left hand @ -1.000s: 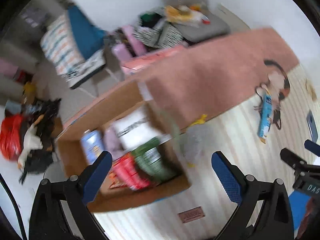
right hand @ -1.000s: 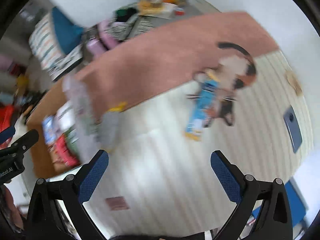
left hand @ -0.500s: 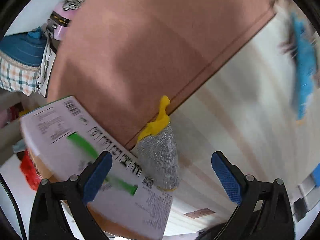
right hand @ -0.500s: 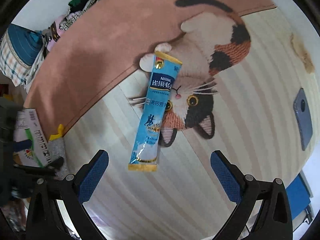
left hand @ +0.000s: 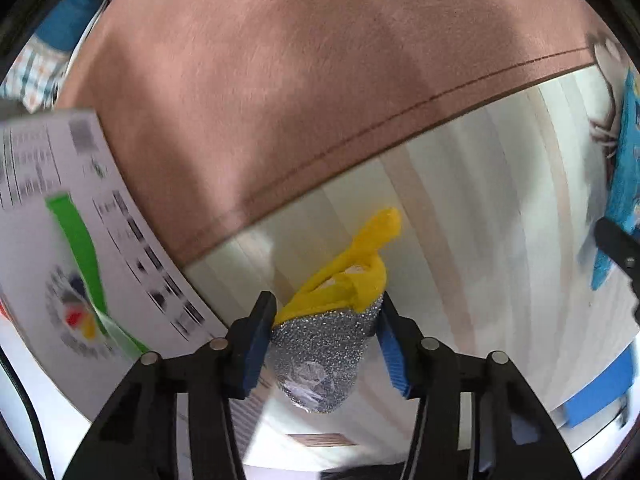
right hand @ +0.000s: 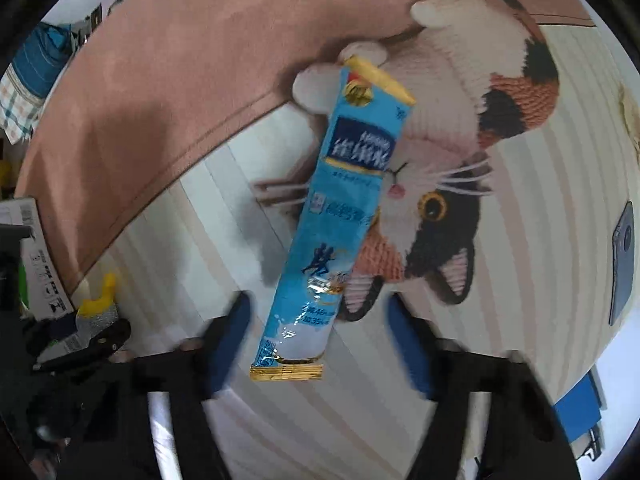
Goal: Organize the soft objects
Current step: 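Grasp the silver sponge with the left gripper while the right grasps the blue Nestlé stick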
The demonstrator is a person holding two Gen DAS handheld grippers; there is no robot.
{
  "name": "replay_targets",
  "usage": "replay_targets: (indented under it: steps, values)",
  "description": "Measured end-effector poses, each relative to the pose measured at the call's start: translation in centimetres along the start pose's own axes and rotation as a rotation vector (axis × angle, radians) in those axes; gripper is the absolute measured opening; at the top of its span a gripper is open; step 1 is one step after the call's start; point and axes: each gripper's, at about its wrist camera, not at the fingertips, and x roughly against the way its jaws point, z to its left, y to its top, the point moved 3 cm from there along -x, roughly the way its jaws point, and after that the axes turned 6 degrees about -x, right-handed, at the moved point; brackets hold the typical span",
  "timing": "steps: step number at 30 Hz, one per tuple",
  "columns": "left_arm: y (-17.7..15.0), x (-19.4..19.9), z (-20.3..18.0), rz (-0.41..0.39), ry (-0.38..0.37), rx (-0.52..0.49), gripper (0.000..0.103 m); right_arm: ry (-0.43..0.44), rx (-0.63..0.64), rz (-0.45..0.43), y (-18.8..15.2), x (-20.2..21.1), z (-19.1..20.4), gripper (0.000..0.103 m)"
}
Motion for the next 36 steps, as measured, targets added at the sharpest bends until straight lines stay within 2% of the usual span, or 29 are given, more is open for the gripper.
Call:
replay_targets:
  steps: [1,4,7,10,16,20,22,24,29,30,31,33,36]
  values:
    - [-0.6,-0.2,-0.2,-0.004,-0.038,0.017,0.046,0.001,0.019,0.001,-0.2,-0.4,-0.1,0.036]
    - [-2.6,-1.0,-0.3,0.002,-0.150,0.076,0.046,-0.026,0.068,0.001,-1.6,-1.2,0.3,0.030]
    - [-5.1,-1.9,-0.4,-0.003,-0.231,0.123,0.046,-0.040,0.130,0.030,-4.1,-1.9,0.4,0.028]
    - [-7.1,-2.6,-0.9,-0.022,-0.248,0.127,0.047,-0.051,0.177,0.050,-6.6,-2.5,0.6,0.027]
    - [-8.6,-3.7,-1.9,-0.028,-0.266,0.104,0.055,-0.088,0.187,0.021,-7.4,-3.1,2.0,0.033]
    - [-7.8,-3.5,-1.4,-0.025,-0.260,0.097,0.055,-0.092,0.153,0.019,-6.7,-3.7,2.6,0.038]
    - [-7.2,-3.4,-1.3,-0.031,-0.257,0.099,0.055,-0.077,0.139,0.008,-5.7,-3.7,2.8,0.047]
    - [-6.3,-3.1,-0.5,-0.029,-0.250,0.091,0.055,-0.083,0.123,-0.005,-5.5,-3.8,2.7,0.048]
    - [-6.1,-2.4,-2.3,-0.035,-0.199,0.054,0.051,-0.078,0.101,-0.021,-4.1,-3.9,2.9,0.048]
    - [-5.6,-1.4,-2.7,-0.035,-0.190,0.039,0.055,-0.080,0.109,-0.020,-3.4,-4.1,2.8,0.048]
    - [-5.8,-1.5,-3.1,-0.034,-0.206,0.023,0.065,-0.081,0.118,-0.017,-3.3,-4.1,3.0,0.048]
    - [-6.2,-1.6,-3.8,-0.015,-0.230,0.018,0.074,-0.084,0.137,-0.007,-2.8,-3.8,3.1,0.048]
    - [-6.6,-1.7,-4.5,-0.017,-0.222,0.013,0.074,-0.085,0.154,0.011,-2.5,-3.2,1.8,0.048]
